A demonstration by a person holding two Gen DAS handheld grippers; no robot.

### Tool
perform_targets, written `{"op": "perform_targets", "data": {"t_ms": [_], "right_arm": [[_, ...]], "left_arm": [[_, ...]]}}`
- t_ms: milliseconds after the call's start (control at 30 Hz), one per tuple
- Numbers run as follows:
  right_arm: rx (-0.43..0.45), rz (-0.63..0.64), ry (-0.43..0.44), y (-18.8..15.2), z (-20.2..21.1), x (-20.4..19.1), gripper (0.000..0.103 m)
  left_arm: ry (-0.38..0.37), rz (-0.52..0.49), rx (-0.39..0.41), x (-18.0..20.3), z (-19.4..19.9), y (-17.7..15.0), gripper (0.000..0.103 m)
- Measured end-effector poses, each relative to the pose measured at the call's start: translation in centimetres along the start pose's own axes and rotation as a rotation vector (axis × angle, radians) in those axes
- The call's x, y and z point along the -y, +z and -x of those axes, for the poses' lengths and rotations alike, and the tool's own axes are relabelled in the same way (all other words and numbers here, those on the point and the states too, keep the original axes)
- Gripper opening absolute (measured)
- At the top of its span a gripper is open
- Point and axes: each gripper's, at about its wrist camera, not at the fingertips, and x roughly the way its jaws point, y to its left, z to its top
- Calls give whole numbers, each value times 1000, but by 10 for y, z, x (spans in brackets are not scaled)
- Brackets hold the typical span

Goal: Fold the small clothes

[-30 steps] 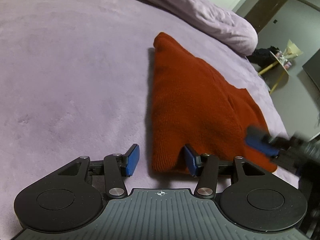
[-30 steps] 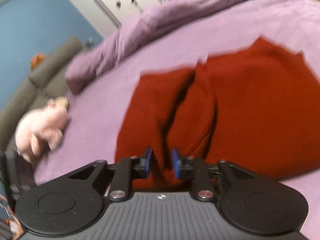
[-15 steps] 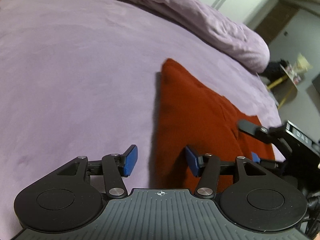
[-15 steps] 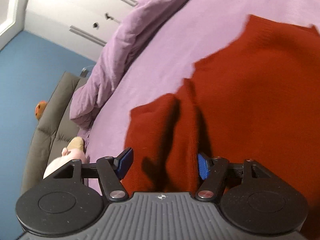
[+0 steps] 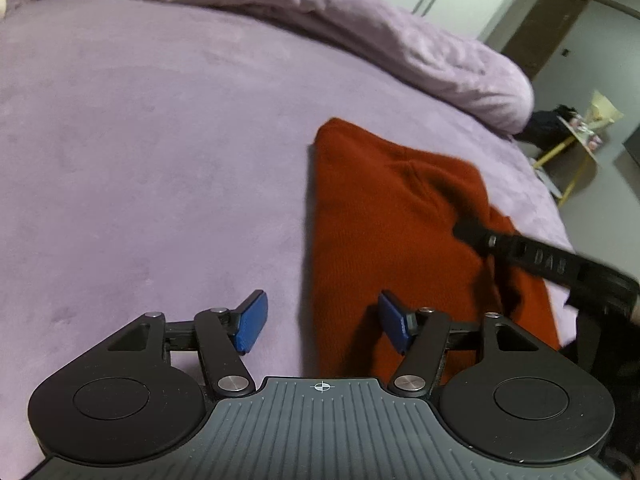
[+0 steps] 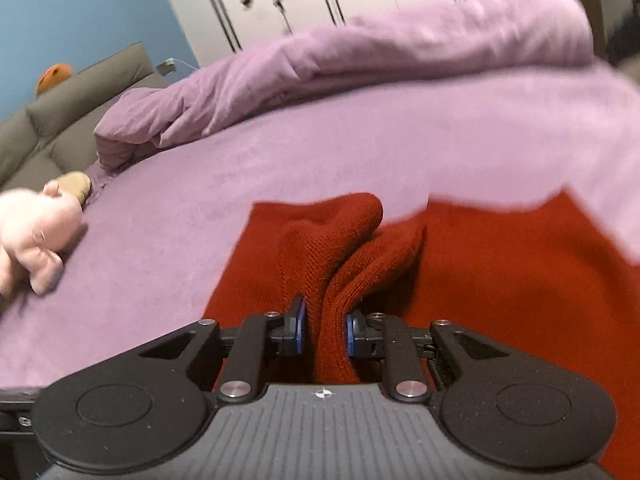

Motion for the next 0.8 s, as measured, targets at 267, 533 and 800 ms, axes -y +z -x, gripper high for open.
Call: {"op": "perform_targets", "data": {"t_ms": [267,533,800], "right_arm": [[90,31,-60,9,56,36,17],[-18,67,-207,-18,33,78,18],[-6,-347,16,-11,31,133,54]], "left_arm": [[-83,-136,-73,39,2,-38,72],[-26,-205,-91,63,-35,-44,74],[-6,-238,-91,77,-33,-52,73]]}}
